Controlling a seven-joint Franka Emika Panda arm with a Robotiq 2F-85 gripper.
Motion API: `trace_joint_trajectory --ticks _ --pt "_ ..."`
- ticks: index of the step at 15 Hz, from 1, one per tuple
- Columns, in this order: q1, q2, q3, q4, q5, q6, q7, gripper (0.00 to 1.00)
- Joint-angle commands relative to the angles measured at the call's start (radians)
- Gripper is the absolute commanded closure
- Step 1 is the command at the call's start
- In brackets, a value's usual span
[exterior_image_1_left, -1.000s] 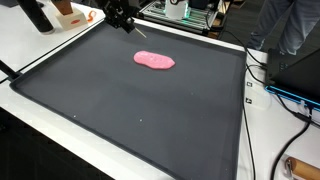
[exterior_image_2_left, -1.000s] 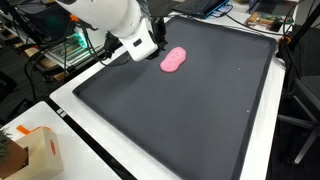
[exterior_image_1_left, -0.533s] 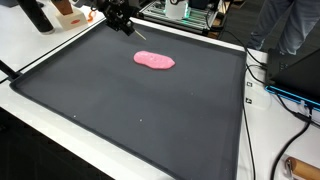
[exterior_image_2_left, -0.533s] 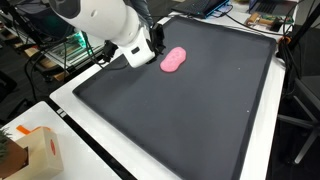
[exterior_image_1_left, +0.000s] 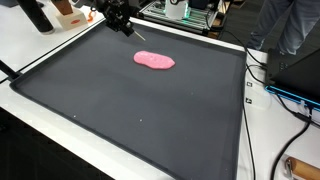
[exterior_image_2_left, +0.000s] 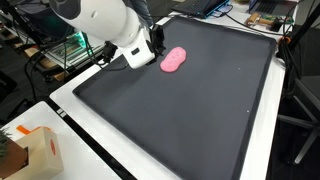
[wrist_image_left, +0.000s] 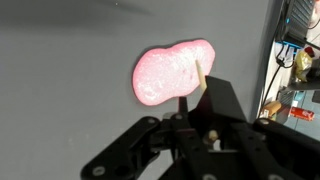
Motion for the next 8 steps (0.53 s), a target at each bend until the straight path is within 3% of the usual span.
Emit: trace_joint_trajectory --ticks 1,8 --pt "0.003 -0.02 0.006 -0.01 -0.01 0.031 0.018 0.94" --pt "0.03 -0.076 0.018 -0.026 -0.041 0.072 0.054 0.94"
